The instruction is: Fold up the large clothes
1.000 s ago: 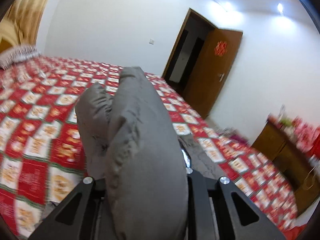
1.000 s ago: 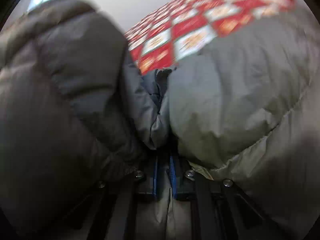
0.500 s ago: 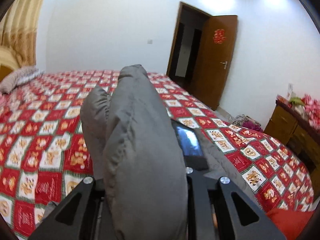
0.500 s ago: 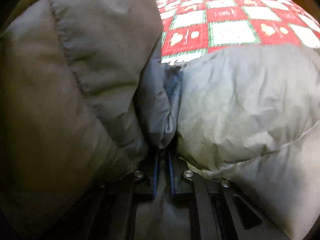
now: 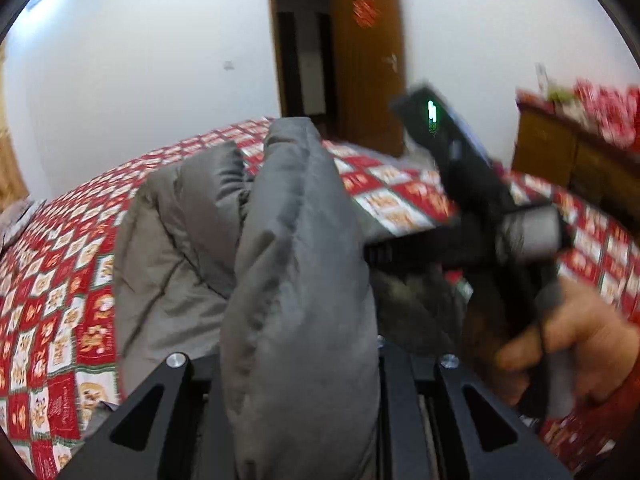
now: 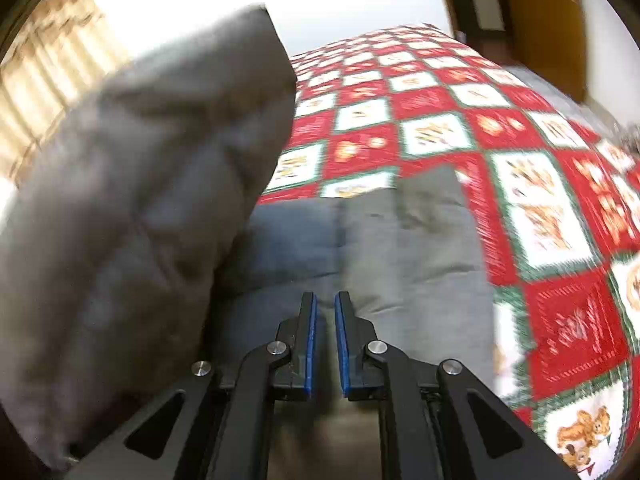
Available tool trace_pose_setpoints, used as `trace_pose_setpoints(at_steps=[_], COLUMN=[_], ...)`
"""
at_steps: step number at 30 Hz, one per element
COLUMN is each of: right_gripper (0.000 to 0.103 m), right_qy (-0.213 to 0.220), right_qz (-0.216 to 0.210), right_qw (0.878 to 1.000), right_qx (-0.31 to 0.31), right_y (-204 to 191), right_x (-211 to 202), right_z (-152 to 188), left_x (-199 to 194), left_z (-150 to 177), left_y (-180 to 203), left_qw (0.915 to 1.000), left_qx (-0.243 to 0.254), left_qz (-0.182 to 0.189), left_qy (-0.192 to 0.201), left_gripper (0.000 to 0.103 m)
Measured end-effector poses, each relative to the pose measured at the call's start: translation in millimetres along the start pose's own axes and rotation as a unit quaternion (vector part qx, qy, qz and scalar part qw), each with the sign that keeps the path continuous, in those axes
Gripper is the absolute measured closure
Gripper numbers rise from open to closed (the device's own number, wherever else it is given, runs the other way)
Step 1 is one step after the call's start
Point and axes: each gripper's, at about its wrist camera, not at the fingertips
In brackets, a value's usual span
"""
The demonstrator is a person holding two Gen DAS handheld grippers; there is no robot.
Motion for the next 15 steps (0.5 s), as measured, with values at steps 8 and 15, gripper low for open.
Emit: trace_pose_setpoints(at_steps=[8,15], right_gripper=[0.094,0.075], right_qy=[0.002,0.013], right_qz=[-0.009,-0.003], right_qw=[1.0,0.999], right_qx=[0.028,0.035], right_y=[39.7,61.6], right_x=[-20.8,-42.8], right_z=[6.9,-1.4], left_x=[34.1,45.8], left_z=[20.2,36.3], left_y=[33.1,50.6], left_qw=[0.9956,0.9873], left_qx=[0.081,0.14], left_qz=[-0.026,-0.063], left_qy=[-0.039,-0.04], left_gripper=[0.081,0.084])
Point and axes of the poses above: each gripper's, at about its wrist camera, not at the fingertips, and x roughly the way its jaws point, y to its right, z to its underside, and after that the axes turned 3 degrees about z, right-handed
